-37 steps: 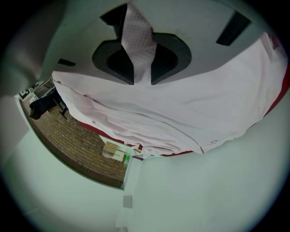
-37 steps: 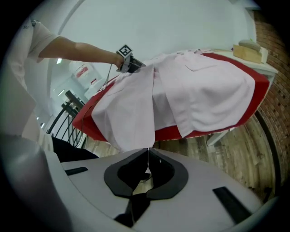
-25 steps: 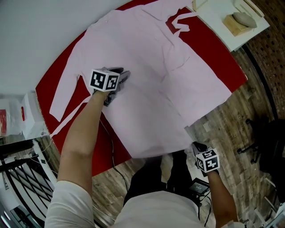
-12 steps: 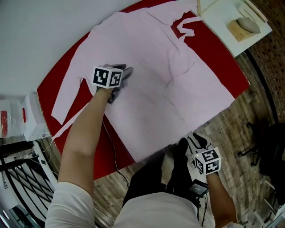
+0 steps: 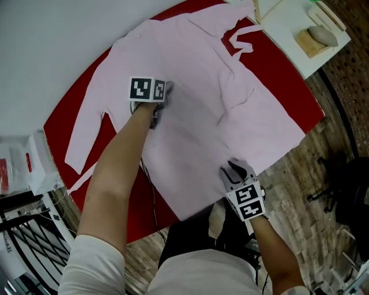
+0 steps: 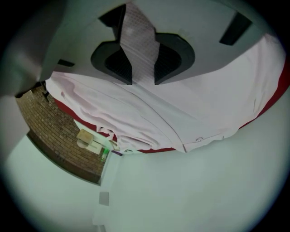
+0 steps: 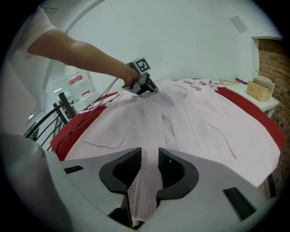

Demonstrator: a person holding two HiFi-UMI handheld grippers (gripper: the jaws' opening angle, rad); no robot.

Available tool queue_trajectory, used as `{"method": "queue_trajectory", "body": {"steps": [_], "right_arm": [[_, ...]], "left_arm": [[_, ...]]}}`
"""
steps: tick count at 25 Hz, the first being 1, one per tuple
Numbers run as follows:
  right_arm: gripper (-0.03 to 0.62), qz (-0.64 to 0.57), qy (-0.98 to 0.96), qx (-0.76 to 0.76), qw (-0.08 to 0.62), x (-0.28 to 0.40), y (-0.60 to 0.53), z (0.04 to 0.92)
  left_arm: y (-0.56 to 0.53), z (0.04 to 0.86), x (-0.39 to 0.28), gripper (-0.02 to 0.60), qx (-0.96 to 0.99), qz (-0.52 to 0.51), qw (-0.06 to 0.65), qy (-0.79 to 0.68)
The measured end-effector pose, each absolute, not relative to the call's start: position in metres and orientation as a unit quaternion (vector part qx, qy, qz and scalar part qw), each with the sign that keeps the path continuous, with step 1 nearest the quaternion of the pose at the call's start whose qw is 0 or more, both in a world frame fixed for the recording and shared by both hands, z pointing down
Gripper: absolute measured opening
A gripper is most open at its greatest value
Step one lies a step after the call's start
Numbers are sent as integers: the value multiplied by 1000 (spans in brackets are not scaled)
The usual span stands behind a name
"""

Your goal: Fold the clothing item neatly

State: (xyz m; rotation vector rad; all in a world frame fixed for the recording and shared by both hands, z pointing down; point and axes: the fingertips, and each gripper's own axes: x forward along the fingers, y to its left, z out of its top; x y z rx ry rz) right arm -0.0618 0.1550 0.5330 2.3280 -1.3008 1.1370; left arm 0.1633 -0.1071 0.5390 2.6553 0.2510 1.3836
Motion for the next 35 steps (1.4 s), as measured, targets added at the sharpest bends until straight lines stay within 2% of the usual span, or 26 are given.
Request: {"method": "queue_trajectory", "body": {"steps": [2, 4, 5, 6, 8, 16, 20, 24, 28, 35], "right_arm": [[98, 393, -438, 798, 133, -61, 154, 537], [97, 392, -440, 795, 142, -62, 154, 537], [83, 391, -441, 794, 146, -62, 155, 536], [37, 390, -442, 794, 148, -62, 156, 535], [32, 388, -439, 797, 145, -61, 158, 533], [26, 377, -417, 814, 146, -51, 162, 532], [28, 377, -414, 818, 131, -53, 162, 530], [43, 358, -413, 826, 134, -50, 167, 516], [92, 352, -390, 834, 172, -49, 195, 514], [101, 351, -358, 821, 273, -48, 221, 535]], "left_arm": [[-113, 541, 167, 125, 880, 468, 57, 61], [-119, 542, 168, 69, 878, 474, 54, 46], [-120, 542, 168, 48, 878, 474, 58, 45], [-121, 542, 169, 27, 879, 470, 65, 46], [-120, 538, 171, 20, 886, 454, 77, 51], [-120, 528, 177, 21, 909, 401, 99, 57], [-113, 527, 173, 27, 905, 396, 131, 80], [-111, 519, 164, 90, 904, 389, 143, 101], [-110, 506, 155, 101, 910, 379, 123, 111], [-84, 499, 156, 103, 905, 375, 134, 152]]}}
